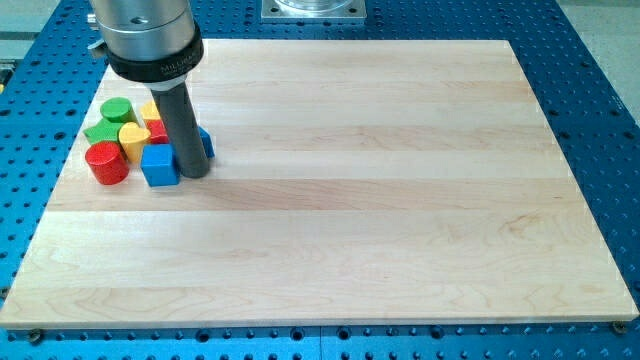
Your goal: Place your arm at the top left of the green circle
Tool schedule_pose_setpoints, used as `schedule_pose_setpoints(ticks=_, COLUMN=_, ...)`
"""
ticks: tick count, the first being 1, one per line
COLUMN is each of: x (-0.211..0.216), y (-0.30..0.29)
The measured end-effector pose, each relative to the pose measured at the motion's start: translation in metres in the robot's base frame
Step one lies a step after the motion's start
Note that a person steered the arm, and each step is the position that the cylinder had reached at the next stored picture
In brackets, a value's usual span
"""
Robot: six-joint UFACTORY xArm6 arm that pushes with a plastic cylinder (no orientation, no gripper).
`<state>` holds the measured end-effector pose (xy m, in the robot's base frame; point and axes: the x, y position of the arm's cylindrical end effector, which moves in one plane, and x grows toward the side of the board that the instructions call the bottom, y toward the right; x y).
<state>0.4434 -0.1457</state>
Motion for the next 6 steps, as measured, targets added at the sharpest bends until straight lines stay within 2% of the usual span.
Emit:
schedule_pose_setpoints(ticks=2, x=0.003, y=0.006)
schedule_pose_setpoints(ticks=3, x=0.051, y=0.03)
schedule_pose_setpoints(ticks=4, x=0.06, y=-0.105)
schedule_pose_setpoints(ticks=5, x=0.058, y=-0.155)
schedule_pose_setpoints(ticks=6, x=0.031, y=-0.159)
